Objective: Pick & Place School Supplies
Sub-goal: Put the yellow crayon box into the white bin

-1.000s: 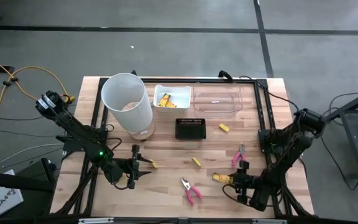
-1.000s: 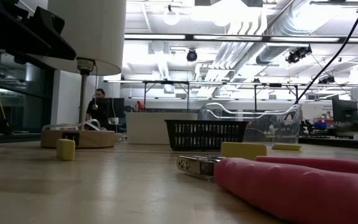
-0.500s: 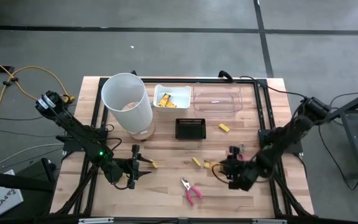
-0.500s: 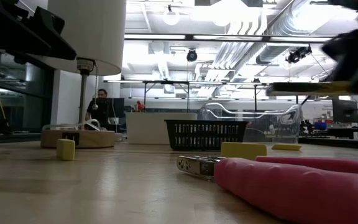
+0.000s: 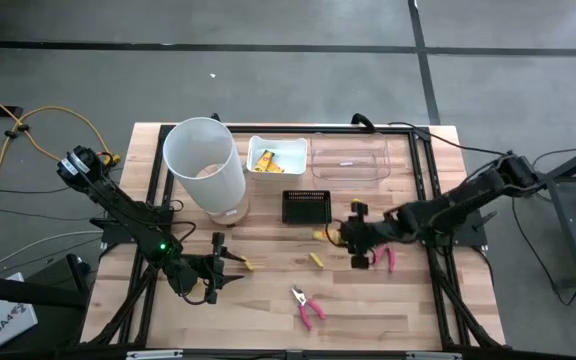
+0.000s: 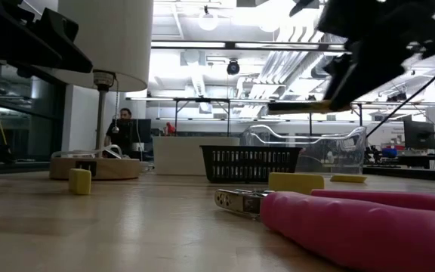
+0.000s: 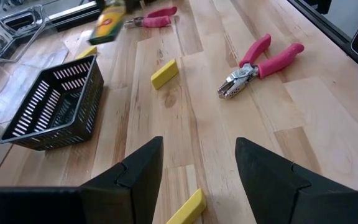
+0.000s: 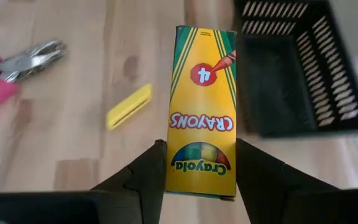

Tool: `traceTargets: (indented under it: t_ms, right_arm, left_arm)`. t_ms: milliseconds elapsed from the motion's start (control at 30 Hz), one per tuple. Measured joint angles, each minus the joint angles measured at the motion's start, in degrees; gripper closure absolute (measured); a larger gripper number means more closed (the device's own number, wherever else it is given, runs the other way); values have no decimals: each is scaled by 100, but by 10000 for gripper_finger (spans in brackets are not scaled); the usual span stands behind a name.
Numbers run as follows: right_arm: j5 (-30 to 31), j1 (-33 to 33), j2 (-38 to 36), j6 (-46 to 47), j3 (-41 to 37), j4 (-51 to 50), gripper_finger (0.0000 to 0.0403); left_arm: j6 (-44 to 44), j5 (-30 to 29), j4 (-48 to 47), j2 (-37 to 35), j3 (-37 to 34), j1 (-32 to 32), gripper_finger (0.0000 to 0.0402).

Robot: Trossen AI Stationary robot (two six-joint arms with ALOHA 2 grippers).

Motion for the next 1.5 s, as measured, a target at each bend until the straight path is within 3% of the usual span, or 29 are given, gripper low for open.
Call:
traceTargets:
  t_ms: [300,633,900,1200,1500]
  right_arm:
    - [-667,-1088,-7,-1135,32,597,238]
    - [-1307,-2223,22,-1994,865,144,238]
    - [-1739,-2966,66,-2530,1028,115,238]
    - [-2030,-3608,1006,-3176,1665,90,238]
    - [-2484,-4151,2155,-3594,2831,103,238]
  left_arm:
    - [2,-1,0,0,0,0,208]
    - [0,-2,0,0,0,0,208]
    - [1,-1,0,0,0,0,208]
    - [0,-1,0,0,0,0,208]
    - [0,0,0,0,0,0,208]
